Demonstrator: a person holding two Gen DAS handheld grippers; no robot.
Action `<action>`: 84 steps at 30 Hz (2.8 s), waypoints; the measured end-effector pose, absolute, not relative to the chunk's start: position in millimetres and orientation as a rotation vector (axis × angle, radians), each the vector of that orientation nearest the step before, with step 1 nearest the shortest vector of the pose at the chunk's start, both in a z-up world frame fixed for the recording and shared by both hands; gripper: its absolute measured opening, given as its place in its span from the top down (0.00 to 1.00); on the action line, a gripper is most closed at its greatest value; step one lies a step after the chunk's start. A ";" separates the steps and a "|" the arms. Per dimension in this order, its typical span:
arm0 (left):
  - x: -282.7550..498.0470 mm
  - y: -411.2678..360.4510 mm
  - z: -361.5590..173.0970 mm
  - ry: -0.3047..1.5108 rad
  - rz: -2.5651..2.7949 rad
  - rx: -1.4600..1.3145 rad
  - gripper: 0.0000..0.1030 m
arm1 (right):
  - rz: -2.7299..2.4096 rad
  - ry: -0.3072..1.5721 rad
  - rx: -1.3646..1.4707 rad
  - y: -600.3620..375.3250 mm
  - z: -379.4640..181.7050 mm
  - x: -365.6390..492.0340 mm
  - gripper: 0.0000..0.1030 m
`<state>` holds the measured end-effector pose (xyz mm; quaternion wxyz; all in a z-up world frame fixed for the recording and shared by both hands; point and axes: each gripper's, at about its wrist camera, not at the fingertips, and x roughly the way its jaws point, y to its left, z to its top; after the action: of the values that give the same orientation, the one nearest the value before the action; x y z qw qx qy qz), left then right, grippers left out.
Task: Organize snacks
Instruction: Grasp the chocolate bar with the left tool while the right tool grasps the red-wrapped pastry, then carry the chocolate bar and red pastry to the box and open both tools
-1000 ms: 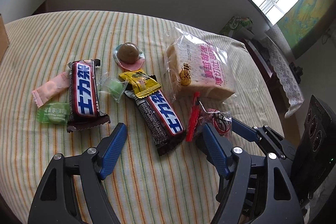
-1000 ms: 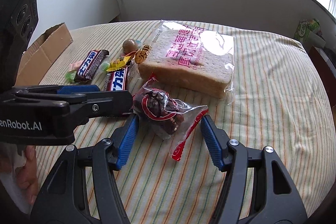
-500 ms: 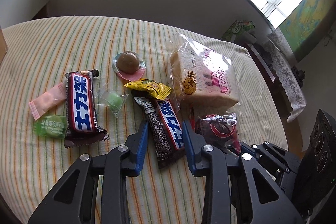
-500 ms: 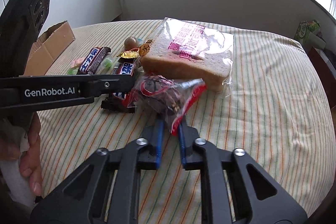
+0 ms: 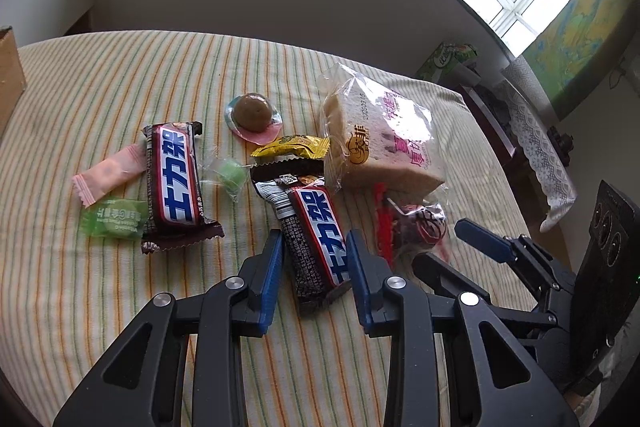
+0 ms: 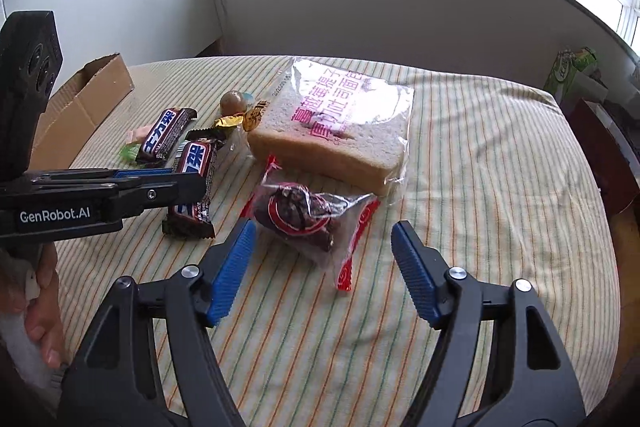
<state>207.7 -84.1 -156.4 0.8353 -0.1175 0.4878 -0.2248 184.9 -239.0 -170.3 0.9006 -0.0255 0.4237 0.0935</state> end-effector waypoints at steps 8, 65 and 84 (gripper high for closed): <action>198.6 -80.3 -150.5 0.994 -0.483 -0.230 0.71 | 0.192 0.907 0.024 -233.3 -181.2 202.0 0.32; 65.3 -7.4 -14.8 0.513 -0.307 -0.043 0.71 | 0.161 0.580 -0.068 -161.6 -27.1 67.7 0.53; 64.2 165.3 -33.5 0.524 0.015 -0.162 0.71 | 0.524 0.610 -0.209 47.0 -43.9 112.3 0.53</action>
<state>64.2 165.3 -33.5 0.9626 -0.0800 0.2588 0.0072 112.3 47.0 -43.9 0.9149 -0.1014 0.2965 0.2546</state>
